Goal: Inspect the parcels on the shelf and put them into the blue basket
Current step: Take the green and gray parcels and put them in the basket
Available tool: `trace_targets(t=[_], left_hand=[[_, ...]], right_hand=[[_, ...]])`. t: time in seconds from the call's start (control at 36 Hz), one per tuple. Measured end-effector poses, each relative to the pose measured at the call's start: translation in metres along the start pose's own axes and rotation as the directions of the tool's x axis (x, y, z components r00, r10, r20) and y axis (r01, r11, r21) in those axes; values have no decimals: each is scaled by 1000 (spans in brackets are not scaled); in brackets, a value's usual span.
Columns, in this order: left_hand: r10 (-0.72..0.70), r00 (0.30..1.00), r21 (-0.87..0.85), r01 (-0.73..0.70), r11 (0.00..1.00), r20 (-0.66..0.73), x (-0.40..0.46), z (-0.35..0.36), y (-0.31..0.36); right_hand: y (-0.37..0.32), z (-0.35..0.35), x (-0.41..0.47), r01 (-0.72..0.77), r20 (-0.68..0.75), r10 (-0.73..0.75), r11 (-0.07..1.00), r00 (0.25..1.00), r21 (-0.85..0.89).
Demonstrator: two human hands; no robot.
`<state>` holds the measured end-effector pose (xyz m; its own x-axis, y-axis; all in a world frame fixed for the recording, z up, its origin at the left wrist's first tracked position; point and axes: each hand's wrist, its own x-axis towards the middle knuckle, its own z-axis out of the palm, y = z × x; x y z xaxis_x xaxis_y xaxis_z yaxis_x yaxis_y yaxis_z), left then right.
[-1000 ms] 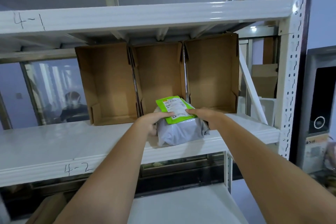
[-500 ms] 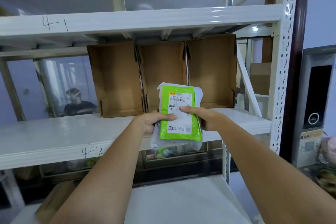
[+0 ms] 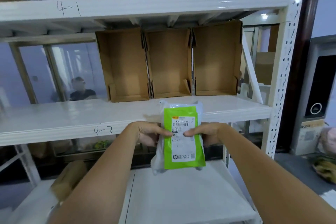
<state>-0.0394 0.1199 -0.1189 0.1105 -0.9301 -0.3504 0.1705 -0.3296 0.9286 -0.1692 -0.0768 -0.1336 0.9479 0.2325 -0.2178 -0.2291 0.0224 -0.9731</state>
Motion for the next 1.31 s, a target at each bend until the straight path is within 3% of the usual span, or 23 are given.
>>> trace_targets(t=[0.19,0.36,0.58,0.86,1.06,1.31], left_hand=[[-69,997,51,67,996,46,14,-9,-65],[-22,1000,56,21,998,20,45,-22,-151],[235,962,-90,-248,964,-137,90,-43,-268],[396,850,-64,-443,894,-348,127,-70,-363],[403,822,-70,-466,882,-402,159,-79,-447],[421,838,-58,-467,883,-347,169,-47,-540]], right_hand=[[67,4,16,-69,80,72,997,994,-39],[160,2,40,-35,21,36,999,999,-41],[268,-7,82,137,-206,-133,991,970,3],[367,-15,132,298,-428,-270,955,862,-3],[459,-28,157,338,-424,-305,941,852,1],[558,-14,143,350,-406,-329,936,852,-24]])
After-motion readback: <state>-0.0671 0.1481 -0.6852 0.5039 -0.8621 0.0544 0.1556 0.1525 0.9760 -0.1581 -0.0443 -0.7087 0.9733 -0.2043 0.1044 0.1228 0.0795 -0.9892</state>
